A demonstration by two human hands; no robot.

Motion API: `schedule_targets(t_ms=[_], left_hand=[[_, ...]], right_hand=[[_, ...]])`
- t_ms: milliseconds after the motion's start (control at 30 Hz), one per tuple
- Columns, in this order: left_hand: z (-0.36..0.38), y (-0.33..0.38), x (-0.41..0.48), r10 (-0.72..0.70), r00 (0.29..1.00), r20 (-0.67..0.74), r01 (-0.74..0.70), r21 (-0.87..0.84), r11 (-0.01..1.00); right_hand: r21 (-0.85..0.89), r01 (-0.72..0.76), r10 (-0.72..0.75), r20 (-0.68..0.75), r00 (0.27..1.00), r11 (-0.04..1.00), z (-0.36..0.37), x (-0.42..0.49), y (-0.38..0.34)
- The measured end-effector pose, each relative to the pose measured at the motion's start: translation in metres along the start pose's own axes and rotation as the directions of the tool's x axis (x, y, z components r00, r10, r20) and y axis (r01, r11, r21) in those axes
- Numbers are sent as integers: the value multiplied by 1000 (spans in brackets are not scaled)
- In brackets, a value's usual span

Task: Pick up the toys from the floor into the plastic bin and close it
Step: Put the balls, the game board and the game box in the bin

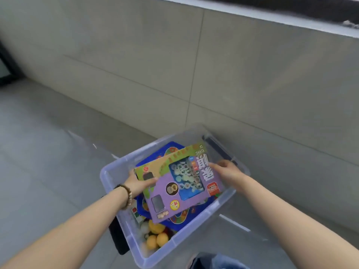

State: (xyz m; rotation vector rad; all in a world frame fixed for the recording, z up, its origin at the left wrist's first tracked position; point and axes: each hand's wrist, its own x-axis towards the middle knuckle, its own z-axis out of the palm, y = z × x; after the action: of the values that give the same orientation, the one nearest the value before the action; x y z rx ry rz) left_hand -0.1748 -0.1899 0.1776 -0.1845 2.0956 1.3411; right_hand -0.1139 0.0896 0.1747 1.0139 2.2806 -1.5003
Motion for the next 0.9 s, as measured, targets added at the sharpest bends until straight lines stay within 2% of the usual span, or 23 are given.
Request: schedule_targets(t_ms=[67,167,233,300,367,433,533,600,733,900], left_hand=[[0,3,0,78,991,-112,-68,91,994],[-10,9,-4,294,937,-186,-226,317,921],[-18,10,-11,303,927,-219,-151,522,840],[-27,7,-19,137,952,-273,67,623,780],[-35,0,-26,-84,944,-320,257,549,795],[-40,-5,-32,-236,914,-330,378,476,794],[-36,-19,-35,-371,904,-213,426,370,826],[-29,-35,-33,-396,894,-210,442,274,854],[-28,-45,-29,-387,870,-306,453,187,872],[-22,-50,-28,-273,878,-394,372,202,906]], right_hand=[[-31,124,-126,-37,991,992,-3,0,-5],[-97,256,-266,-99,959,962,-12,4,-10],[-176,248,-266,-83,960,953,-19,9,-11],[-270,202,-223,-49,974,941,-24,13,-9],[-319,152,-168,-21,986,935,-27,18,-5],[-333,128,-136,-2,991,934,-30,24,-1],[-323,112,-114,14,993,940,-34,32,1],[-298,111,-110,22,994,948,-34,35,2],[-214,93,-92,11,996,973,-34,37,2],[-143,45,-48,-20,999,989,-34,35,9]])
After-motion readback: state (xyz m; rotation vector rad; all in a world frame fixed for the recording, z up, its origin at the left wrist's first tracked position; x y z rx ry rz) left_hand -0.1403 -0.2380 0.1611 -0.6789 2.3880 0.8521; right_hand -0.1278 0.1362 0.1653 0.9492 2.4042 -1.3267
